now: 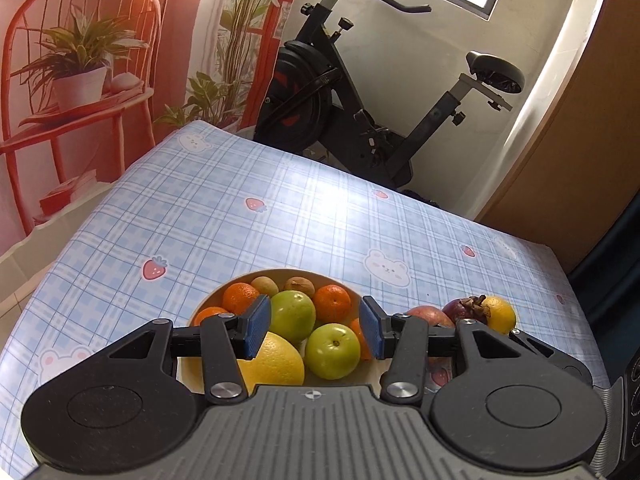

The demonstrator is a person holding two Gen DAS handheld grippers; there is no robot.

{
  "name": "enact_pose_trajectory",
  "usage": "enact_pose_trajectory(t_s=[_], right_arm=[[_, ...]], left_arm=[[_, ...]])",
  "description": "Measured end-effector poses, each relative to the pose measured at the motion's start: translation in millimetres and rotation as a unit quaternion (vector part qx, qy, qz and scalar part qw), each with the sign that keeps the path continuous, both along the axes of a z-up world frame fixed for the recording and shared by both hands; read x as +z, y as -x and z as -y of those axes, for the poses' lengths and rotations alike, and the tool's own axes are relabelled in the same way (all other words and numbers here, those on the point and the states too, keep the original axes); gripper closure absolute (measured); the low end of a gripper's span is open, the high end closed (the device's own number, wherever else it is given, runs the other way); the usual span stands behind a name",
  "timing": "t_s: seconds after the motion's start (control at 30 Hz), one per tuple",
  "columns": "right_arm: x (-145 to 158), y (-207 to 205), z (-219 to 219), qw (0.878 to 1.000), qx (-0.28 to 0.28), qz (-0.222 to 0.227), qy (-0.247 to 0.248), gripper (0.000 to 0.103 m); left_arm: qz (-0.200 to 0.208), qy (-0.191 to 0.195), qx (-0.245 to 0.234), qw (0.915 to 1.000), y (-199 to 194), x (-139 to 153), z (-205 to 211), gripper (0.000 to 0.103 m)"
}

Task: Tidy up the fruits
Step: 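Open both tools and withdraw them from the plate, then move the left tool to the last lemon and close on it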

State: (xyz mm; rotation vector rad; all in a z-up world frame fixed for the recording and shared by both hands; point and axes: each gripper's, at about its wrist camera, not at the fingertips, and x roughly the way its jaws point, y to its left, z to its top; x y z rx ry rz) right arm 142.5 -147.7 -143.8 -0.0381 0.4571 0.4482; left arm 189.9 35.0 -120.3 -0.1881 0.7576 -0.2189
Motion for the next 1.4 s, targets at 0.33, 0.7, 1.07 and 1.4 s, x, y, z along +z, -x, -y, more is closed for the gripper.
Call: enact_pose_trajectory(t_s=[0.33,0.7,1.07,1.4], right_arm=[[-5,11,103,0.993,-0.111,0.004,-0.031,0.046],[-28,9,155,0.988,-0.148,-0.018,-0.032,0.046],[-39,2,171,0.987,-0.153,-0.038,-0.022,0.046],[-43,-2,173,0.988,-0.144,-0.053,-0.033,0.046]], left_arm=[[0.034,-0.013,-0.056,0.9977,-4,17,73,0.052],[0.037,-0.035,-0.096,0.9941,-31,5,128,0.052],[-0.020,-0.014,-0.166,0.9858,-75,-26,180,0.052],[-0.090,-0.005,-0.190,0.9776,-110,-59,206,0.053]])
